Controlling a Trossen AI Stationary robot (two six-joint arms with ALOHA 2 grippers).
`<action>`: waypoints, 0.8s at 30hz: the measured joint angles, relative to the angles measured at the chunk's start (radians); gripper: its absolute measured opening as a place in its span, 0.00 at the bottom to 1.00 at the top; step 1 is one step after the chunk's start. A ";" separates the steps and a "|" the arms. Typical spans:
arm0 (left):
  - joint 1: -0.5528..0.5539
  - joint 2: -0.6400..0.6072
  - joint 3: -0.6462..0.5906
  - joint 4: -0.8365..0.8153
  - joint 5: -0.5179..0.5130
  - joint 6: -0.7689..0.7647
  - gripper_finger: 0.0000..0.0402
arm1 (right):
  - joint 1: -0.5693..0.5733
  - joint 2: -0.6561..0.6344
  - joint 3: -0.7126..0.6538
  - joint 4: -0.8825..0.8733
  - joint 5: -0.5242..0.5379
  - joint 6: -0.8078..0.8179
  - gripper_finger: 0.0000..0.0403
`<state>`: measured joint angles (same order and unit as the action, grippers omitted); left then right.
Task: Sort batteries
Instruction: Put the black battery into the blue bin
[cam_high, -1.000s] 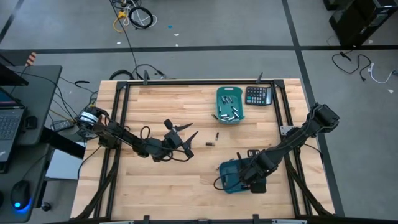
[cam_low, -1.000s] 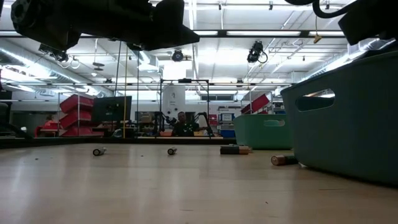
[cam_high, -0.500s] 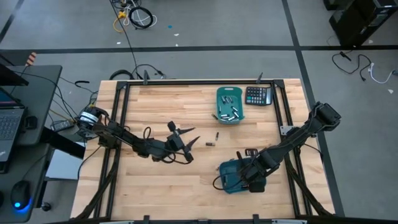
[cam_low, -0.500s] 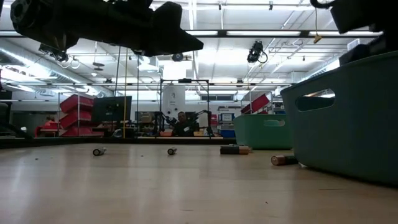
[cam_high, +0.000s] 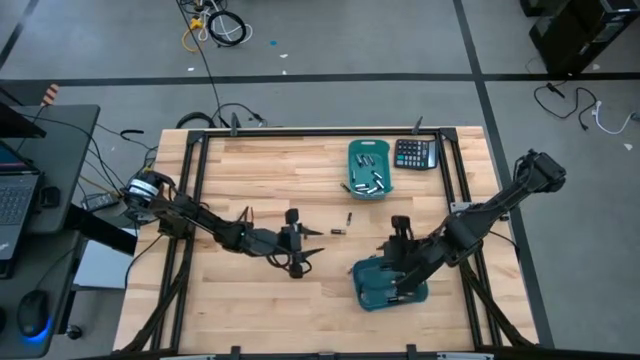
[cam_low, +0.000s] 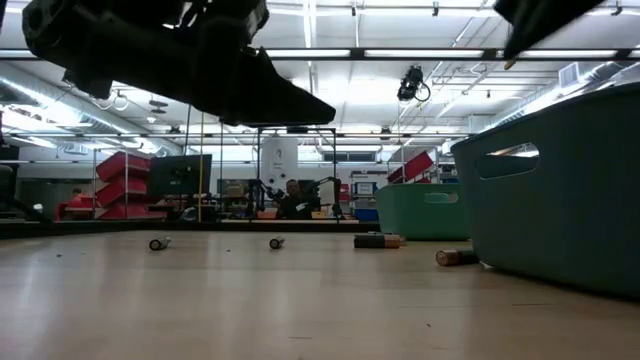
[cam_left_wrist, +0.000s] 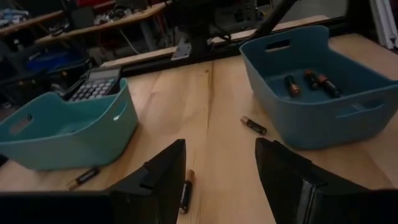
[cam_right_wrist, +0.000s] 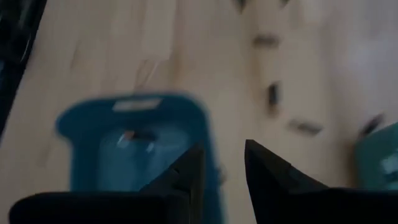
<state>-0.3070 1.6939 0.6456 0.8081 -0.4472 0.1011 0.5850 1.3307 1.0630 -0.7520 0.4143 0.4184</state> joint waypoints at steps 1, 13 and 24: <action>0.006 0.000 0.000 -0.004 0.001 -0.006 0.48 | 0.000 -0.011 0.000 0.015 0.039 -0.022 0.25; 0.131 0.030 0.000 0.074 0.141 -0.013 0.48 | -0.004 -0.146 -0.137 0.443 0.179 -0.424 0.24; 0.173 0.204 0.030 0.199 0.155 -0.008 0.48 | -0.078 -0.336 -0.405 0.906 0.172 -0.526 0.24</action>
<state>-0.1338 1.8982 0.6756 1.0070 -0.2921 0.0930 0.5068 0.9944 0.6585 0.1537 0.5864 -0.1079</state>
